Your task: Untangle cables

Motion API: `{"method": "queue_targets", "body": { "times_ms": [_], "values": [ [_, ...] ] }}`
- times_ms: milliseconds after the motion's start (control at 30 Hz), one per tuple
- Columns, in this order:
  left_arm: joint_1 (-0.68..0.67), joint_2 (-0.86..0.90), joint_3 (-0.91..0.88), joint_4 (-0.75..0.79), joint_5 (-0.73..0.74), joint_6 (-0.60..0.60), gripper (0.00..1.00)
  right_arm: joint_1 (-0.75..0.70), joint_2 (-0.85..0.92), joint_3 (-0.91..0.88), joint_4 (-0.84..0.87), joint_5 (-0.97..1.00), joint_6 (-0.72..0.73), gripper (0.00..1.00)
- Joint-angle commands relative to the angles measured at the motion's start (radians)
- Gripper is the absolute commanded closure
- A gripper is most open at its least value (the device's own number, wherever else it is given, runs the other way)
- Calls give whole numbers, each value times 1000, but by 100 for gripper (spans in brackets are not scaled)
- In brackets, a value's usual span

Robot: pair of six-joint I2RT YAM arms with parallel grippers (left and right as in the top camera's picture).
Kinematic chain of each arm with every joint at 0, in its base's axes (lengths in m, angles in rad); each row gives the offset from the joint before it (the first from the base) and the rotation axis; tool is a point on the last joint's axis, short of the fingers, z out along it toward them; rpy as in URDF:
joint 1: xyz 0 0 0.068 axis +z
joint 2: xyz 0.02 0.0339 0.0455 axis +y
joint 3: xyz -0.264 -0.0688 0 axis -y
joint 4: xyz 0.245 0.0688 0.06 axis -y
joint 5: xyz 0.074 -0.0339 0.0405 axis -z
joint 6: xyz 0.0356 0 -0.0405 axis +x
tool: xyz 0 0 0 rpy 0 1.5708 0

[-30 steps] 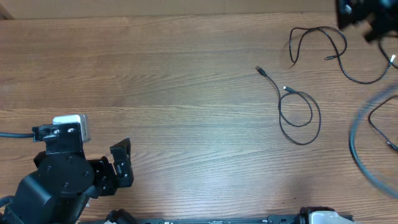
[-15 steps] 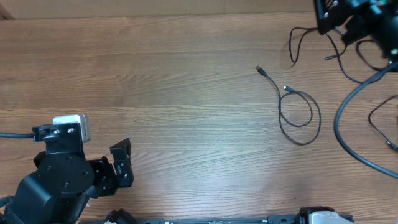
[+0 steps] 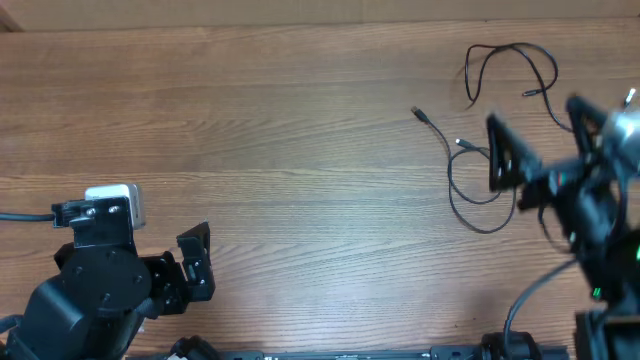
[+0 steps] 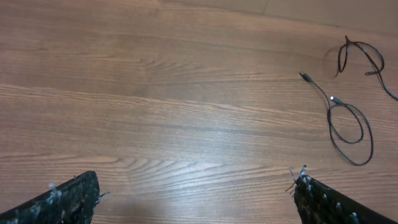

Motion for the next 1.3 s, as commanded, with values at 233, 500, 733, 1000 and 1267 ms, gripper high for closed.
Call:
{"method": "queue_targets", "body": {
  "times_ms": [233, 500, 733, 1000, 1267],
  "values": [
    [2, 1, -3, -2, 2, -21, 0, -30, -266, -77, 19, 36, 1, 0],
    [2, 1, -3, -2, 2, -21, 1, -54, -332, -76, 7, 30, 1, 0],
    [2, 1, -3, -2, 2, -20, 0, -80, -332, -76, 61, 34, 0, 0],
    [2, 1, -3, -2, 2, -20, 0, -82, -332, -76, 155, 35, 1, 0],
    [2, 1, -3, -2, 2, -21, 1, -81, -344, -76, 37, -33, 1, 0]
  ]
}}
